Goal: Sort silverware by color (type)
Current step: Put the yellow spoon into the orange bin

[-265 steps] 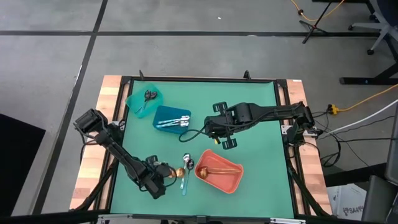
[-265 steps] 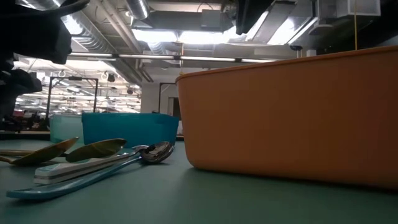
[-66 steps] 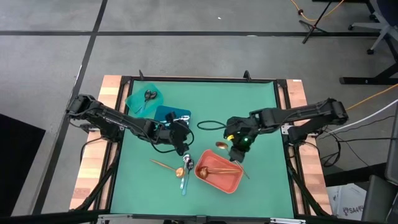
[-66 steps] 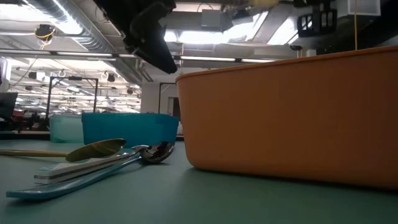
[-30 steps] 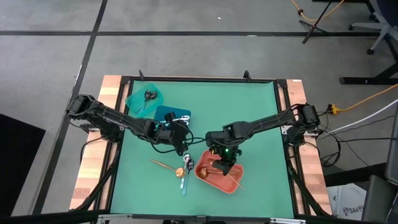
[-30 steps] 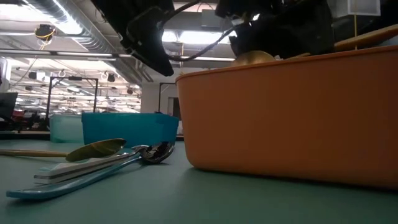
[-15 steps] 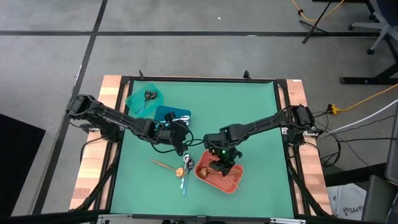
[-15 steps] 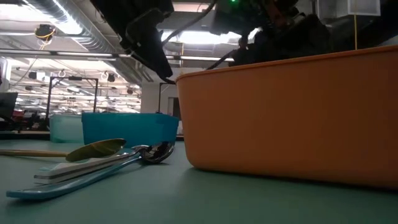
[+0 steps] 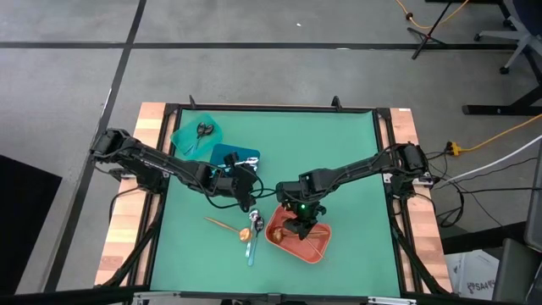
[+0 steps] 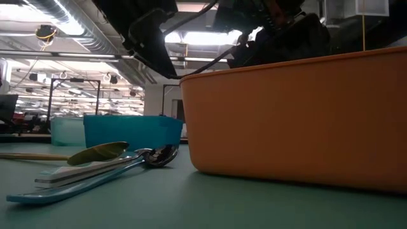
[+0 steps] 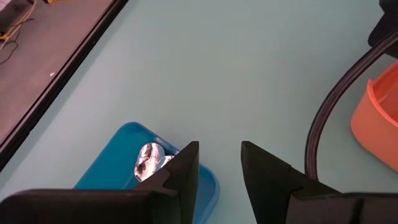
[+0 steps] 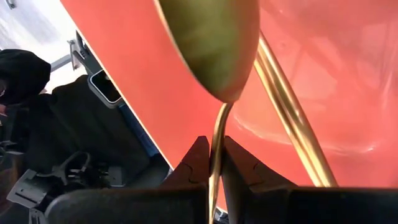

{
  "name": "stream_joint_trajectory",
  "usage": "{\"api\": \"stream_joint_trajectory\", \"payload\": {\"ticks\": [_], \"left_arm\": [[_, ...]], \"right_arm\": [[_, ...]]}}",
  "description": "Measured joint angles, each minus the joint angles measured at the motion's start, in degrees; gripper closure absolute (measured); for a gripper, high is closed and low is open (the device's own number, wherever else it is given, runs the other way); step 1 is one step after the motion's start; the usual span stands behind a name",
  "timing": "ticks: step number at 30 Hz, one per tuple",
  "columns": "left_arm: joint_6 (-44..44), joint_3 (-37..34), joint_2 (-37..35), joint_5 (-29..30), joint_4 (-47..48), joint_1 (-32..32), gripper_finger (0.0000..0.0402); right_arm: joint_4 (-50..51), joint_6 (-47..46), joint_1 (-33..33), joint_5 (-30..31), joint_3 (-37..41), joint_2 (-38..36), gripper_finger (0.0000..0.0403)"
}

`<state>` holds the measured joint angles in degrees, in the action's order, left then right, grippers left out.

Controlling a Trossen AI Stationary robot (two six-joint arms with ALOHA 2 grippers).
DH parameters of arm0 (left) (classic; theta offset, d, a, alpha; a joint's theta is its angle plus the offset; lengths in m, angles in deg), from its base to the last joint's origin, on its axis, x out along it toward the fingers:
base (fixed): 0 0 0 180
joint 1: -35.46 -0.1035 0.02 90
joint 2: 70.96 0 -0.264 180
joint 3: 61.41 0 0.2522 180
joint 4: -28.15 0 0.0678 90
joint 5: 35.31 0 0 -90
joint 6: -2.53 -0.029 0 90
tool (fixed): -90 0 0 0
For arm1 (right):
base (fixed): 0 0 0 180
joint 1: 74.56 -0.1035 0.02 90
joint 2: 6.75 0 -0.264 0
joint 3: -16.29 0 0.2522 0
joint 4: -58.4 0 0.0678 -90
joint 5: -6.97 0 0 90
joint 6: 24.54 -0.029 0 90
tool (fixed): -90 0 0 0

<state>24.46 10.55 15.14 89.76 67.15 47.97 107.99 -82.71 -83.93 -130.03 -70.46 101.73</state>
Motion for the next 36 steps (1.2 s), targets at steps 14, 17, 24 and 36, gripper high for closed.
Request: {"api": "stream_joint_trajectory", "payload": {"ticks": [14, 17, 24, 36], "left_arm": [[0.0, 0.0, 0.0, 0.0, 0.0, 0.0, 0.0288], [0.0, 0.0, 0.0, 0.0, 0.0, 0.0, 0.0288], [0.0, 0.0, 0.0, -0.2, 0.0, 0.0, 0.0288], [0.0, 0.1, 0.0, -9.0, 1.3, 0.0, 0.0288]], "right_arm": [[0.0, 0.1, 0.0, 0.0, 0.0, 0.0, 0.0294], [0.0, 0.2, 0.0, 0.1, 0.0, 0.0, 0.0289], [0.2, 2.9, 0.0, 2.3, 0.0, -0.1, 0.0291], [6.0, 11.0, 0.0, 7.9, 0.0, -2.4, 0.0290]]}}
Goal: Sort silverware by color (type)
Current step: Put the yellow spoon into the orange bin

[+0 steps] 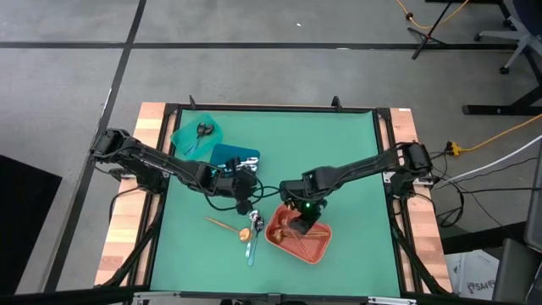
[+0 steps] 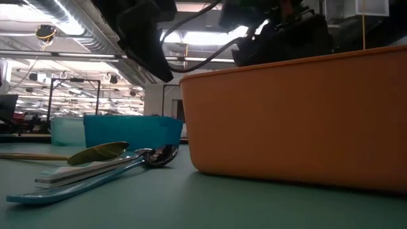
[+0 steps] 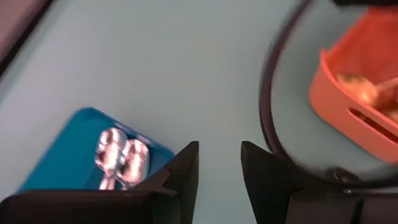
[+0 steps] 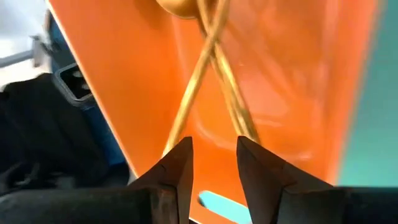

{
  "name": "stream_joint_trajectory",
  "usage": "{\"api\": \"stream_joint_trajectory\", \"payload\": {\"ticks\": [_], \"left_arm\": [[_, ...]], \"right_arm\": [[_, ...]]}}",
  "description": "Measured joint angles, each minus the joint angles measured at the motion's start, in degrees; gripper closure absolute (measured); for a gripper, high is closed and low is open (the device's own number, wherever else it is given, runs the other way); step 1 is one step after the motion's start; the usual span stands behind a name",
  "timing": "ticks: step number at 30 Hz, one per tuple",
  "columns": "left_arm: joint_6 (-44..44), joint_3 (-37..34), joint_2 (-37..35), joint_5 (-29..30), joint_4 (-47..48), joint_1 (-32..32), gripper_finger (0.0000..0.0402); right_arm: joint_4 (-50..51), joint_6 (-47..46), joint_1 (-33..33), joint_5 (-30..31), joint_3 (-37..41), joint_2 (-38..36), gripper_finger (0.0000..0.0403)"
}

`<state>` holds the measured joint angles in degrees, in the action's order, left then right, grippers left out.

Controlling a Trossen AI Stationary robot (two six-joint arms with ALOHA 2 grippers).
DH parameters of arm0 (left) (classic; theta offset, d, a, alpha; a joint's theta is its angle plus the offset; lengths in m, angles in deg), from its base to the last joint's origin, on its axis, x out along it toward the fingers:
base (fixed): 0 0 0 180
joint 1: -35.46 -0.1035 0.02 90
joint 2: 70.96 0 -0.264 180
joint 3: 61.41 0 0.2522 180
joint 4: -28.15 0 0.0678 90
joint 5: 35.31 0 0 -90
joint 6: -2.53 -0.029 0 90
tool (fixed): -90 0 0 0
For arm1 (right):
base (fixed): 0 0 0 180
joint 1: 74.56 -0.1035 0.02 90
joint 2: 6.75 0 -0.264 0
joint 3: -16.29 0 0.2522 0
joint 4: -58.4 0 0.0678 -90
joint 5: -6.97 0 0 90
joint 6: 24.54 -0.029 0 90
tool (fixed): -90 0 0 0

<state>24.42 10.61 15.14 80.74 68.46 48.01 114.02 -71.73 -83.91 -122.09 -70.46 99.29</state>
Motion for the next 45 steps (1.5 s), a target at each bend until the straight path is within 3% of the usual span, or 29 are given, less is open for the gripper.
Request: {"api": "stream_joint_trajectory", "payload": {"ticks": [8, 17, 28, 39, 45], "left_arm": [[0.0, 0.0, 0.0, -4.7, 2.1, 1.4, 0.0288], [0.0, 0.0, 0.0, -4.8, 5.4, 5.4, 0.0288], [0.5, 0.0, 0.0, -4.9, 8.0, 10.5, 0.0288], [3.5, 0.0, 0.0, -7.9, 9.4, 13.6, 0.0288], [3.5, 0.0, 0.0, -13.8, 11.4, 14.1, 0.0288]], "right_arm": [[3.5, 2.9, 0.0, 7.0, 0.0, -4.5, 0.0290], [3.5, 4.3, 0.0, 8.9, 0.0, -9.4, 0.0290], [4.0, 5.9, 0.0, 15.7, 0.0, -14.2, 0.0290], [7.0, 9.5, 0.0, 19.3, 0.0, -16.3, 0.0290], [7.9, 12.0, 0.0, 23.0, 0.0, -17.5, 0.0290]]}}
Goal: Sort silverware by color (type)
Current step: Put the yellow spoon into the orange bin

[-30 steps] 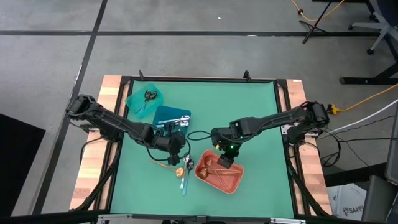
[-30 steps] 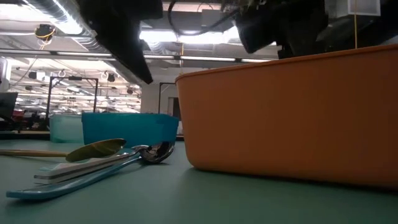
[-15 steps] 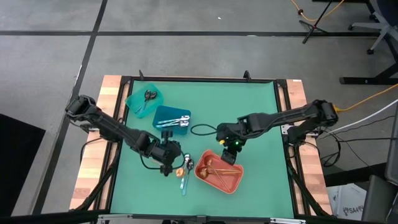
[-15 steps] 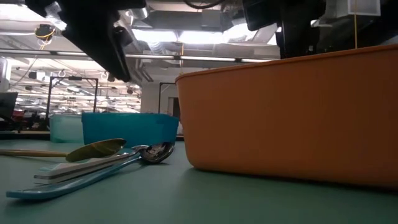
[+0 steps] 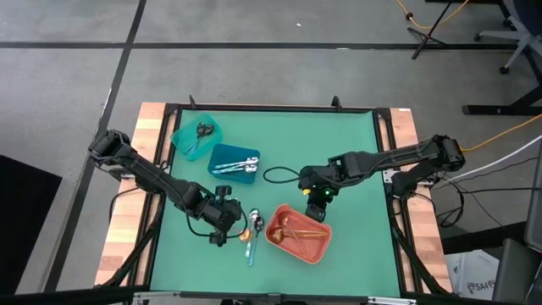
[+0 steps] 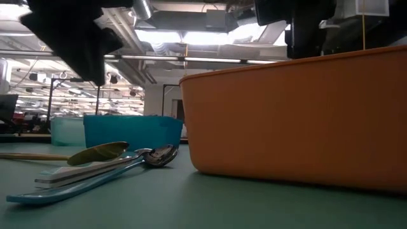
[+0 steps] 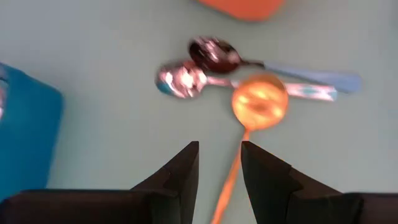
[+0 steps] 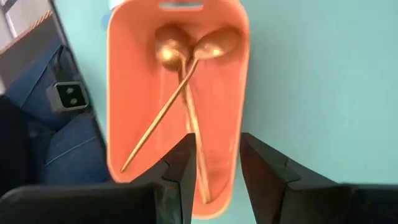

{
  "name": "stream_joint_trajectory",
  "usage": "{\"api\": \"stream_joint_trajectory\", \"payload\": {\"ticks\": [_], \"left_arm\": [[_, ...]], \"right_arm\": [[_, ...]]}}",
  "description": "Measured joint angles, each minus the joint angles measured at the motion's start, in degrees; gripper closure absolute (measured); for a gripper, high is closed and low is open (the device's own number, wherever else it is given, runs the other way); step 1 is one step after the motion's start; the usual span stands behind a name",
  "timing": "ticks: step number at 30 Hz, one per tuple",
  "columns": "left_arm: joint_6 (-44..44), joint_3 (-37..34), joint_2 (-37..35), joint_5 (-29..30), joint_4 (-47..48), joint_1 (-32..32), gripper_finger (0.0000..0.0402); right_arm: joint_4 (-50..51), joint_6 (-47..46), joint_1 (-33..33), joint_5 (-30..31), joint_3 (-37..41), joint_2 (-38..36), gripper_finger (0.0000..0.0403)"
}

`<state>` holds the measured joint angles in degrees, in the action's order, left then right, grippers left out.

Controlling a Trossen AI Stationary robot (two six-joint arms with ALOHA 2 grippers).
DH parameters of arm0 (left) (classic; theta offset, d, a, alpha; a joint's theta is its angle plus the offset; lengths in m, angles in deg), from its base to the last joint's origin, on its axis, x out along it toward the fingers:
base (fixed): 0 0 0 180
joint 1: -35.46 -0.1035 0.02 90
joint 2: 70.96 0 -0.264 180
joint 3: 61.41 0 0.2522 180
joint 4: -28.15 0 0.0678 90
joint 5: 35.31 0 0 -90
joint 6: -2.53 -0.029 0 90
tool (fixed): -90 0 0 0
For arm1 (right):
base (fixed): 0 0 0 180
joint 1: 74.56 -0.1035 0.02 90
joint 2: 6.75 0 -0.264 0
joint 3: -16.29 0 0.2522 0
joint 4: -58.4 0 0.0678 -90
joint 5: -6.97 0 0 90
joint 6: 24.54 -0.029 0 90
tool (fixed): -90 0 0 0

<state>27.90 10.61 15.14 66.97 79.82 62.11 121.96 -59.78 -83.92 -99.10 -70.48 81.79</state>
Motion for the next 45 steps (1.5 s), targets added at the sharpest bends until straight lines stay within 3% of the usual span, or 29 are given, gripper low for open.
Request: {"api": "stream_joint_trajectory", "payload": {"ticks": [6, 14, 22, 45], "left_arm": [[0.0, 0.0, 0.0, -4.0, 0.5, 1.0, 0.0288], [-0.6, -0.3, 0.0, -4.1, 0.2, 3.0, 0.0288], [-0.4, -5.5, 0.0, -4.1, -3.4, 4.0, 0.0288], [-0.4, -22.5, 0.0, -4.1, -28.1, 3.9, 0.0288]], "right_arm": [[1.0, 2.8, 0.0, 5.6, 0.0, -1.1, 0.0290], [1.4, 6.2, 0.0, 9.5, 0.0, -1.1, 0.0290], [1.3, 8.7, 0.0, 13.1, 0.0, -1.1, 0.0290], [0.9, 9.1, 0.0, 18.6, 0.0, -1.1, 0.0290]]}}
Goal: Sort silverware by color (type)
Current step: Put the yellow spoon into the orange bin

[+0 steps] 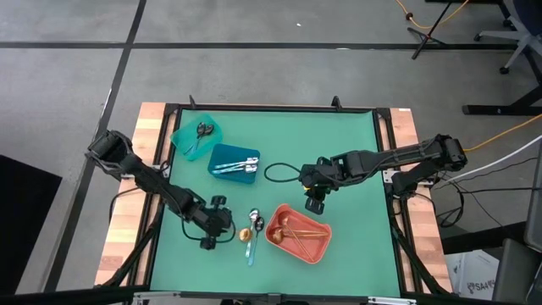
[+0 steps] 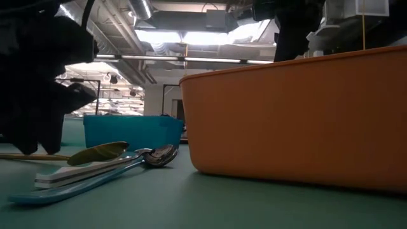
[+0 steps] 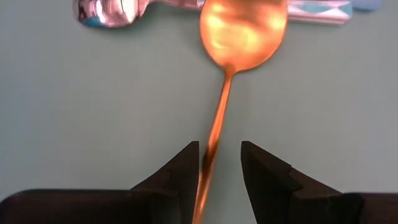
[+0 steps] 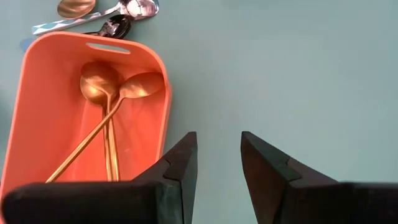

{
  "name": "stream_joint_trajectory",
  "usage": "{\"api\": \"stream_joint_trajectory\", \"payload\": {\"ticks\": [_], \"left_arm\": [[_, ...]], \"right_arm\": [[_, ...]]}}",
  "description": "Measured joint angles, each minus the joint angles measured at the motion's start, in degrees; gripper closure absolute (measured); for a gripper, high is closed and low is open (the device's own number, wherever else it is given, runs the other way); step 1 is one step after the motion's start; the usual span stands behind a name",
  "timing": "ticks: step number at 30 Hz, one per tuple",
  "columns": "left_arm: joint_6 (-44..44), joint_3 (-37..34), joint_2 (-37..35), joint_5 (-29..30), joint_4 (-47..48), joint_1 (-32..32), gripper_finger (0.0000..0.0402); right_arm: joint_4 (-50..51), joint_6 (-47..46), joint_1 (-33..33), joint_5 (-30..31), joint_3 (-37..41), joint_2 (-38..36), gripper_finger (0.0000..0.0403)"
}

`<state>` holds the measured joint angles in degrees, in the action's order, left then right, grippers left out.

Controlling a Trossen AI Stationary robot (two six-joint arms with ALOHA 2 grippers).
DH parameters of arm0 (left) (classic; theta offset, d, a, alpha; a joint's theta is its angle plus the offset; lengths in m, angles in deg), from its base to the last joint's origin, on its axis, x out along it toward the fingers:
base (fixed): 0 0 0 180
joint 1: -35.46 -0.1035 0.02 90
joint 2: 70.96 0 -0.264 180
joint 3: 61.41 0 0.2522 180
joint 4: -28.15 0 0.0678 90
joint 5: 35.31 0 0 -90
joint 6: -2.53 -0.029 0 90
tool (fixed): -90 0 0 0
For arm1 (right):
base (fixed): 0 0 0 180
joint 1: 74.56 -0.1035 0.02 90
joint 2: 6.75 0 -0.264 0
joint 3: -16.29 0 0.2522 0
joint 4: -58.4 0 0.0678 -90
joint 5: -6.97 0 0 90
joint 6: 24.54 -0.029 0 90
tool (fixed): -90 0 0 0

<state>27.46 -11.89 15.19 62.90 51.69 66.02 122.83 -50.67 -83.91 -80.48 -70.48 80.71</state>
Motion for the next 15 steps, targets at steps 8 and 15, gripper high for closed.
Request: {"api": "stream_joint_trajectory", "payload": {"ticks": [8, 15], "left_arm": [[0.0, -3.3, 0.0, 0.3, -4.0, -0.1, 0.0288], [0.0, -3.6, -0.1, 0.4, -3.8, -0.1, 0.0299]], "right_arm": [[-0.1, -0.1, 0.0, 0.0, 0.0, 0.0, 0.0290], [-1.3, -0.1, 0.0, 0.0, 0.0, 0.0, 0.0290]]}}
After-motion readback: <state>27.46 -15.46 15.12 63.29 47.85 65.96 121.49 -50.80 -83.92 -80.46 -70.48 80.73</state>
